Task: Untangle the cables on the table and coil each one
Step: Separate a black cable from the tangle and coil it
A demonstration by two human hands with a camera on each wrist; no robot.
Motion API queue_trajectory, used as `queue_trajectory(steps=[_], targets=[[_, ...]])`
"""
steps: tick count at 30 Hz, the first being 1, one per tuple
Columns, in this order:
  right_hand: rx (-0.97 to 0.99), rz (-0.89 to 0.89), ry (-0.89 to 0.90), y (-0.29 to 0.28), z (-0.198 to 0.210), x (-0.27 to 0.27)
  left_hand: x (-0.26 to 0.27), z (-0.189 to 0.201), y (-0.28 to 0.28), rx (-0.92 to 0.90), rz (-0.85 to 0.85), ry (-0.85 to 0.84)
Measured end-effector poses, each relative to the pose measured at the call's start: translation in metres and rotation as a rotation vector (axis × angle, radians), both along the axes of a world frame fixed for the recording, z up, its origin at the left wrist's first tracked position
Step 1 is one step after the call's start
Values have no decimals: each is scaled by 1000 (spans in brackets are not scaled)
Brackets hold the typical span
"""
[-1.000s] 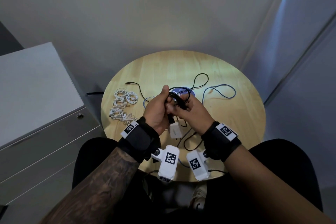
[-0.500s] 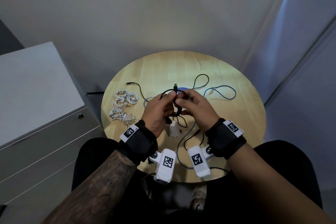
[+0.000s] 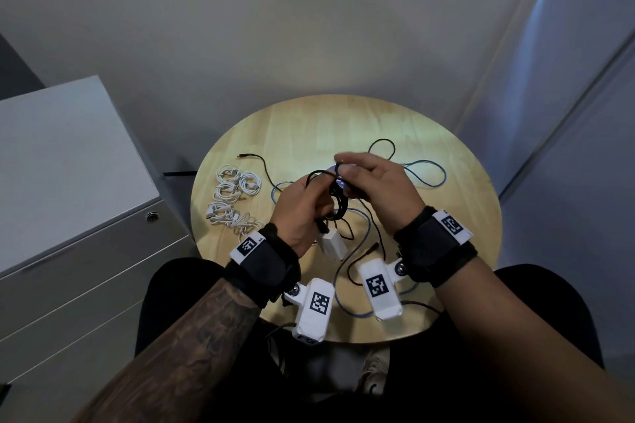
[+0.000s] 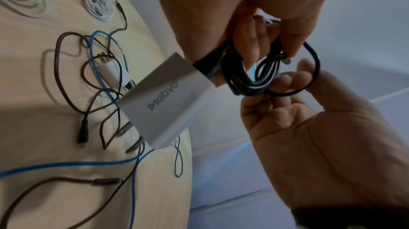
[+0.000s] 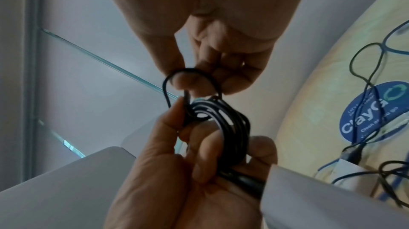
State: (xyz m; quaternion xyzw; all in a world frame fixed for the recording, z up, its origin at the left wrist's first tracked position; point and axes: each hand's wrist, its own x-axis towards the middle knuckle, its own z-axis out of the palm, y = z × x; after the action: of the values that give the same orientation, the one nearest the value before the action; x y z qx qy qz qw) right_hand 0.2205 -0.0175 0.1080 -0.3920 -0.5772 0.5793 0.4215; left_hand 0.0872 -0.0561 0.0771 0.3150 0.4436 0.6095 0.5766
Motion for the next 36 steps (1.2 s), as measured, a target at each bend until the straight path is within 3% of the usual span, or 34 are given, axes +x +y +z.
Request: queue_trajectory(steps=[3,5,7,10,15,20,24,30,33,36], targets=[[-5,113,-110,2,-3,3,-4,-1,1,-5,-48,-19],[41,59,-131,6,-1,5,-7,-2,3,-16,-106,-58],[78,-84,-69,12,7,5,-6,-2,5,-72,-177,-94],[168,-246,6,26,23,5,-5,-12,6,-121,-191,57],[257,-312,62,38,33,8,-12,-16,15,-62,-172,184],[92,-256,253,41,17,14,-22,-13,21,13,-79,144],[129,-142,-132,36,-21,20,-22,0,23,57,-55,32],[288,103,-474,24,-43,4,-12,2,24,102,-102,195],[266,53,-477,23,-42,4,-14,1,25,95,-100,229],[84,-76,-213,25,-35,6,-17,0,26,84,-98,258]])
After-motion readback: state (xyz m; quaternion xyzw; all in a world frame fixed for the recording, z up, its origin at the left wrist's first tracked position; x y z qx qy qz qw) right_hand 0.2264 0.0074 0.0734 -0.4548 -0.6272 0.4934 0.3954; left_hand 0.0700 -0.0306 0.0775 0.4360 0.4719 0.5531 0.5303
